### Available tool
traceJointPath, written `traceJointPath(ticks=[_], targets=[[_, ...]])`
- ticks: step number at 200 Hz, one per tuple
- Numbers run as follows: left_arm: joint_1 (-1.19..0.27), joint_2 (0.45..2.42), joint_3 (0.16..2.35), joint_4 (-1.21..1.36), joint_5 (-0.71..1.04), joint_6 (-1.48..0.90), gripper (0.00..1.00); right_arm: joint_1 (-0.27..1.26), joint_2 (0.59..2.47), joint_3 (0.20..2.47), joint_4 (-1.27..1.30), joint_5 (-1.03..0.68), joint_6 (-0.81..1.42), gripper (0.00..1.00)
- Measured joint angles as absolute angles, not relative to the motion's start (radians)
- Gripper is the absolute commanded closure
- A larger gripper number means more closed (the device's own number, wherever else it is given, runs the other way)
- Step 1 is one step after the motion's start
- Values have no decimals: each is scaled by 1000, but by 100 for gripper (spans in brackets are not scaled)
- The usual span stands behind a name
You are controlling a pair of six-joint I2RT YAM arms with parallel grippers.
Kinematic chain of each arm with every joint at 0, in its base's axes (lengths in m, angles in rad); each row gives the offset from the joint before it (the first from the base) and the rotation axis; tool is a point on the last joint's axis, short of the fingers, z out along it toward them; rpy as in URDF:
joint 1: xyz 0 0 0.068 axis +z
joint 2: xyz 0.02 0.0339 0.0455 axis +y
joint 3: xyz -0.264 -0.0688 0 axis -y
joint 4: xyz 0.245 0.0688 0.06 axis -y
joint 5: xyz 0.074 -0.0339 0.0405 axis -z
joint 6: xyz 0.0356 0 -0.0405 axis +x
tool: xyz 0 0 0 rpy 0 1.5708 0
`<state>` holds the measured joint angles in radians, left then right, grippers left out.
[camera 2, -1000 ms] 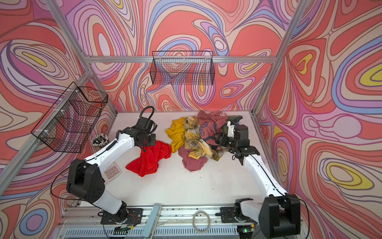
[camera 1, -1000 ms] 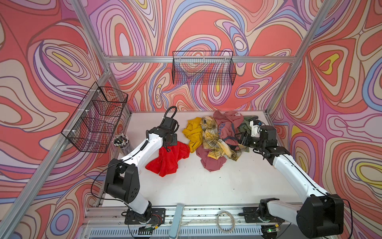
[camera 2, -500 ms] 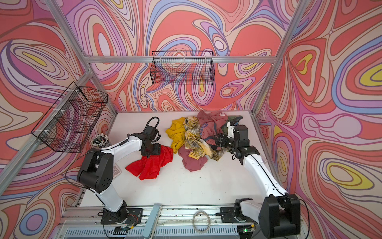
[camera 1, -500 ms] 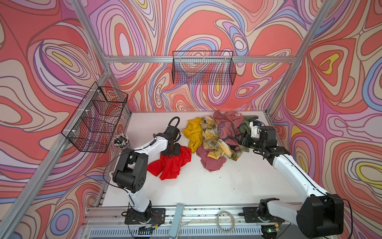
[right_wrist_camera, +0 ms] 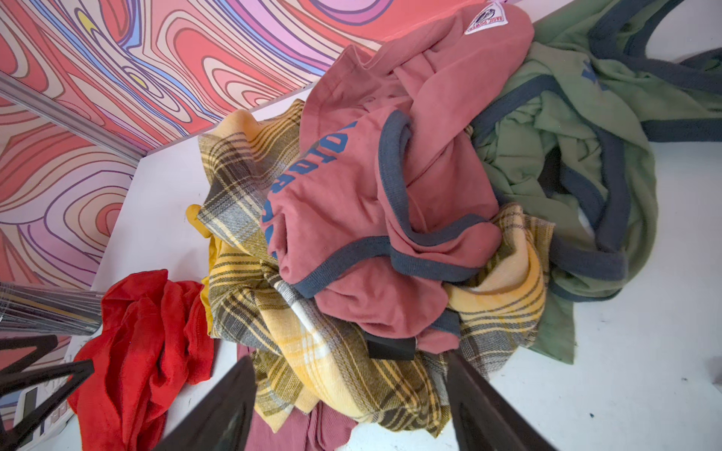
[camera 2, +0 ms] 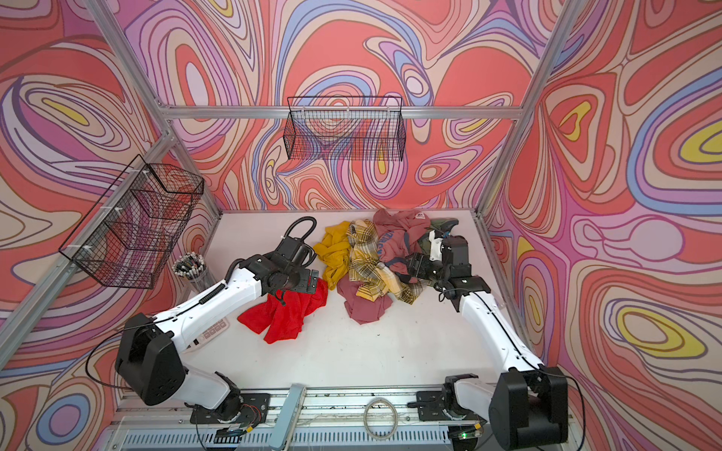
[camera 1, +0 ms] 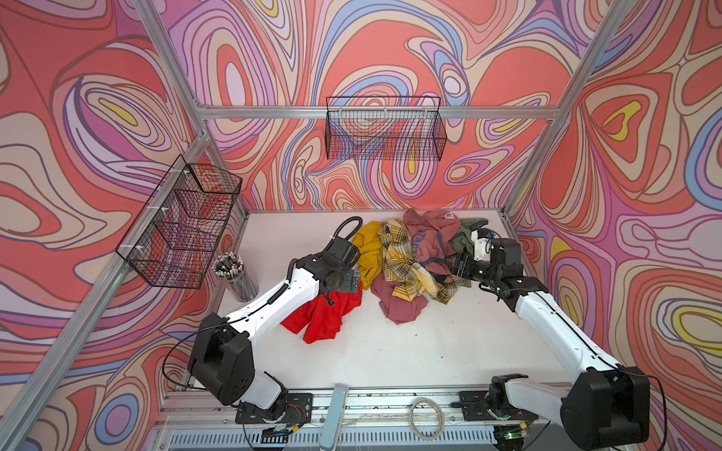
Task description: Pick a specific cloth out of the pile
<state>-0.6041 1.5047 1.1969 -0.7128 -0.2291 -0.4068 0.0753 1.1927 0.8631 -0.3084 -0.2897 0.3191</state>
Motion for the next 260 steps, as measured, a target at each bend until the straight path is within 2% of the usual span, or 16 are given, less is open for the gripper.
traceJointPath(ticks=[33, 91, 127, 162, 190, 214, 229, 260], targets=[[-630, 1568, 1173, -712, -224, -458, 0, 75, 1193, 863, -308, -283, 312, 20], [-631, 1800, 1201, -704, -240, -502, 0, 75, 1193, 863, -316, -267, 298, 19], [-635, 1851, 1231, -694, -255, -507, 1, 75, 1193, 863, -328, -250, 289, 19], [-635, 1895, 1256, -687, -260, -506, 21, 75, 1193, 864, -336, -239, 281, 19], [-634, 1895, 1245, -679, -276, -501, 58, 75, 1188, 865, -357, -223, 274, 18], [-631, 1889, 1233, -670, -300, -492, 79, 75, 1169, 865, -372, -205, 269, 18], [-628, 1868, 1215, -651, -296, -491, 100, 75, 1158, 865, -373, -199, 266, 18], [-613, 1809, 1155, -598, -265, -490, 100, 75, 1153, 865, -374, -197, 262, 18]])
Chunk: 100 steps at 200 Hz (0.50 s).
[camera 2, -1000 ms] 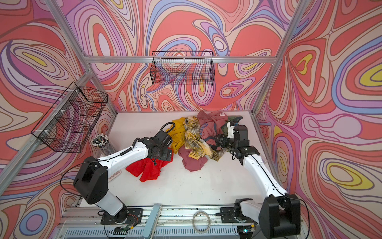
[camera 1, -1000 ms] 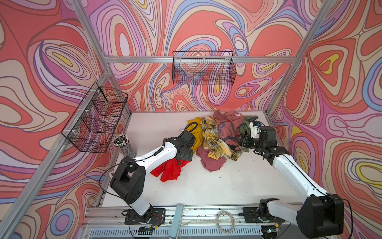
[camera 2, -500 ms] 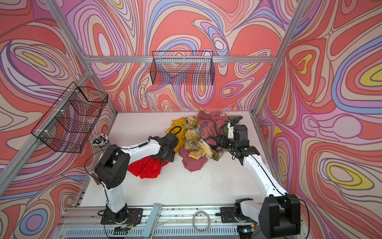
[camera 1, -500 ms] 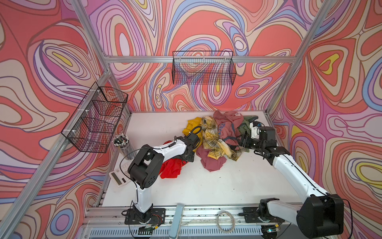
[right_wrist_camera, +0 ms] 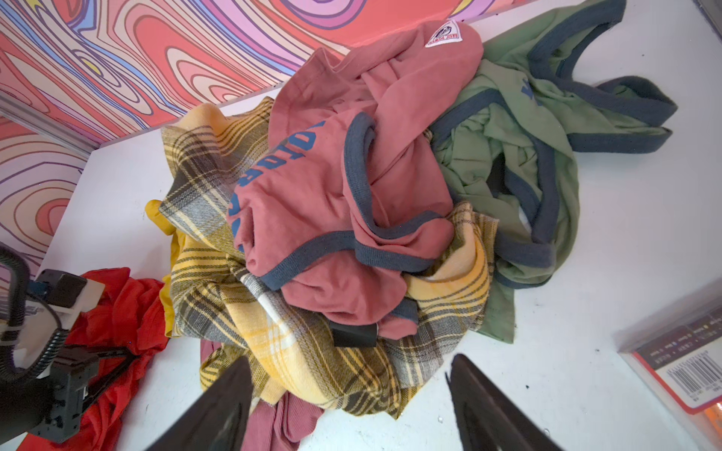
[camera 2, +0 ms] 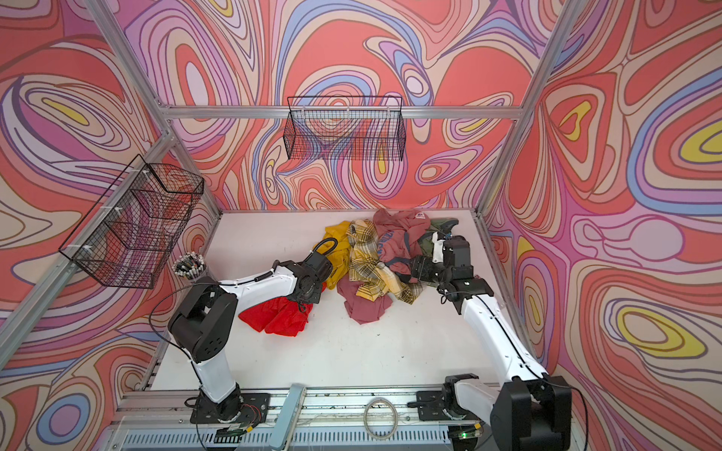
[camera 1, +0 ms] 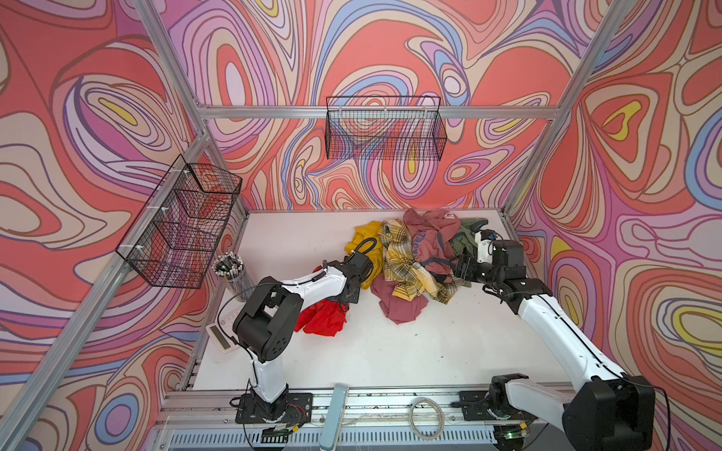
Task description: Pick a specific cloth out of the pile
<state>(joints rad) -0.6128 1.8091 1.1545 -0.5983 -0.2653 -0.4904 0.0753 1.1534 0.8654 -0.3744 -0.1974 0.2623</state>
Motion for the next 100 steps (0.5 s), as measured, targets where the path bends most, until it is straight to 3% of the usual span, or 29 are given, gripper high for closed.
traceJointPath(ticks=[47, 100], targets=[[-607, 1674, 1106, -616, -255, -481, 100, 75, 1141, 863, -371, -199, 263, 18], [-597, 1395, 1104, -624, -292, -450, 100, 75, 1105, 847, -343, -215, 272, 19]])
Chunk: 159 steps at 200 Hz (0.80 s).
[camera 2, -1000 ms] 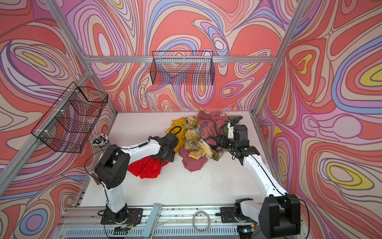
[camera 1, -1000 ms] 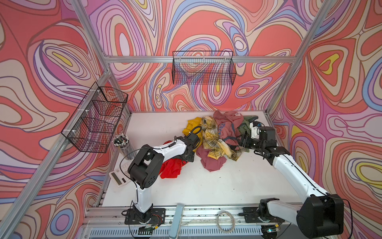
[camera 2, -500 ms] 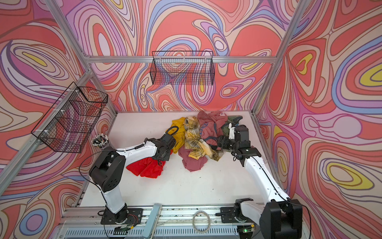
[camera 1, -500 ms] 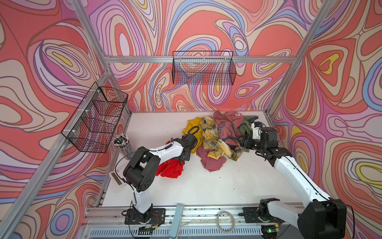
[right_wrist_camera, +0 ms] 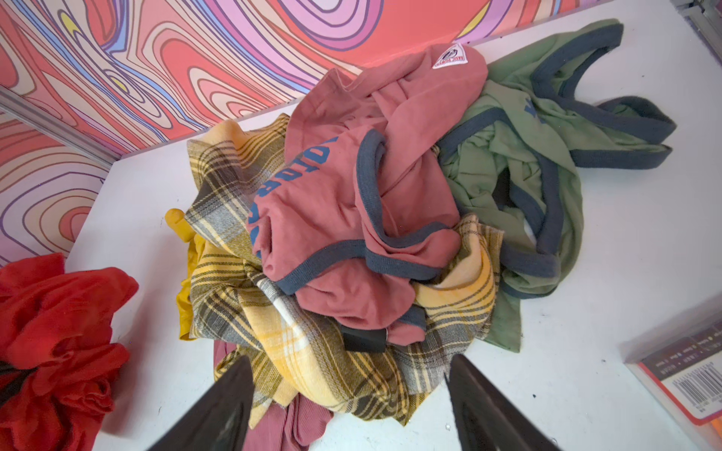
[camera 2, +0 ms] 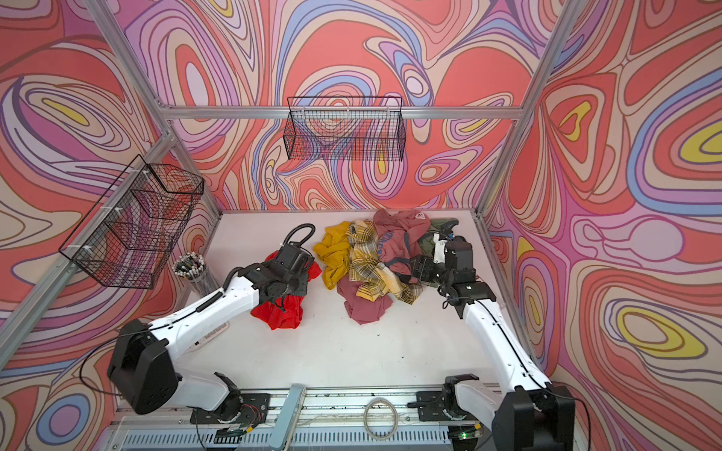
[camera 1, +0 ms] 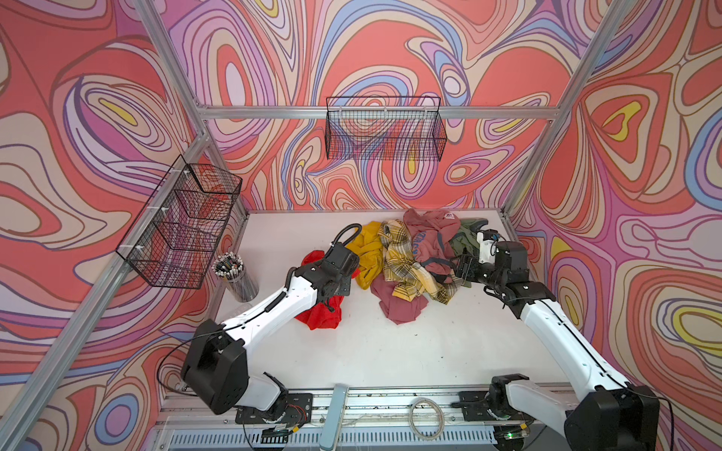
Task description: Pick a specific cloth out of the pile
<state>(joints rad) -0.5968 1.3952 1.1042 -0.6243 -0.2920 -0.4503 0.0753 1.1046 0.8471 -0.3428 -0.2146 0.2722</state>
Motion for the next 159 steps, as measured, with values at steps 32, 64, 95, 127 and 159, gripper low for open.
traceJointPath(ticks=[32, 64, 95, 127, 159], targets=[[-538, 1272, 1107, -640, -289, -435, 100, 75, 1091, 845, -326, -226, 277, 19], [-442, 1156, 1107, -613, -251, -411, 100, 75, 1091, 843, -314, -239, 286, 20], [-351, 1145, 1141, -585, -182, -376, 100, 75, 1092, 841, -300, -252, 295, 21], [-269, 1209, 1212, -558, -104, -340, 100, 75, 1091, 841, -300, -254, 299, 21], [-176, 1252, 1269, -529, -1, -340, 100, 75, 1090, 840, -303, -252, 298, 21]])
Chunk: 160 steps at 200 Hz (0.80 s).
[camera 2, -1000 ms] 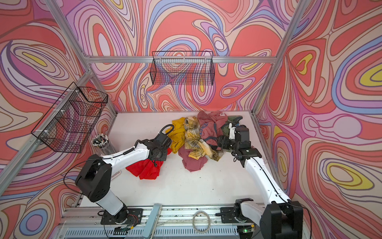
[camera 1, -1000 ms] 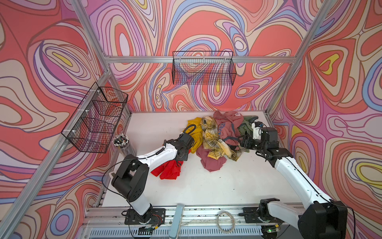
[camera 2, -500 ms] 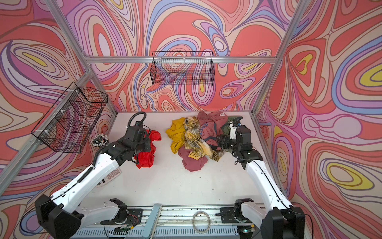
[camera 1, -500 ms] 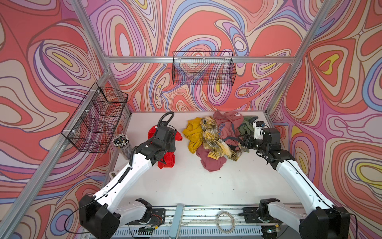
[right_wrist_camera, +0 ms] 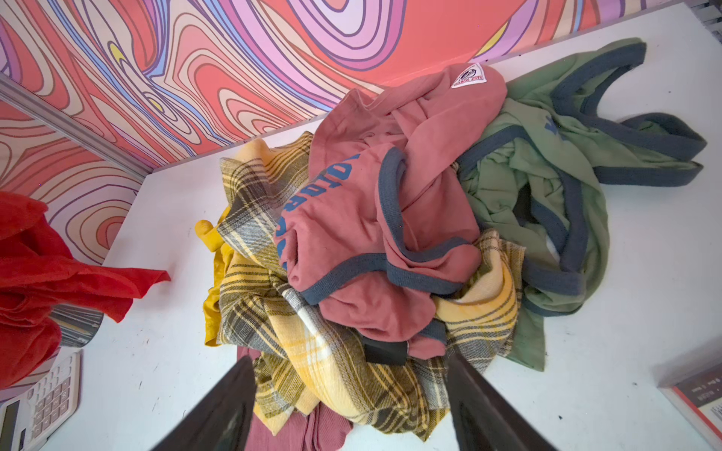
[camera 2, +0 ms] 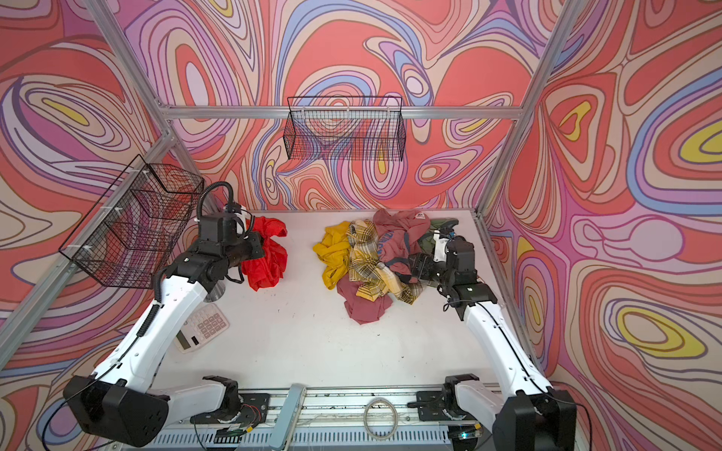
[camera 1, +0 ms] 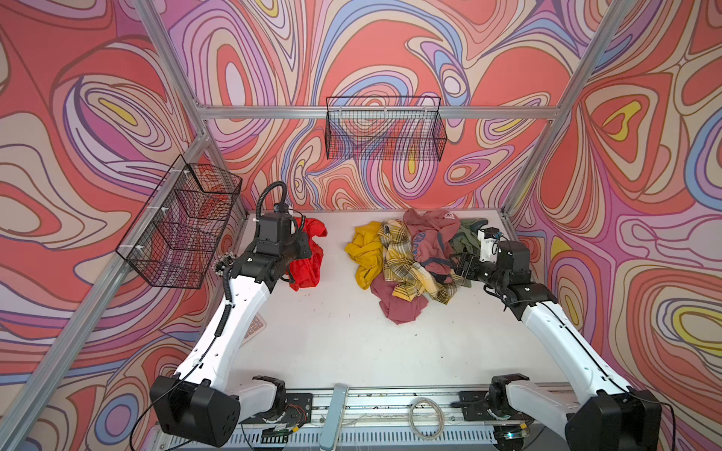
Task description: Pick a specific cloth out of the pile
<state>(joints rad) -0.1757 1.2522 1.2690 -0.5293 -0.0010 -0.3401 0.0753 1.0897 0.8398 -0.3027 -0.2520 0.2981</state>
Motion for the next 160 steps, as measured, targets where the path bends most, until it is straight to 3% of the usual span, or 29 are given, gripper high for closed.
traceJointPath(ticks=[107, 160], targets=[[-111, 1256, 1299, -564, 86, -357, 100, 75, 1087, 831, -302, -252, 310, 21], [-111, 1216, 1299, -686, 46, -396, 100, 75, 1096, 831, -300, -259, 326, 21]])
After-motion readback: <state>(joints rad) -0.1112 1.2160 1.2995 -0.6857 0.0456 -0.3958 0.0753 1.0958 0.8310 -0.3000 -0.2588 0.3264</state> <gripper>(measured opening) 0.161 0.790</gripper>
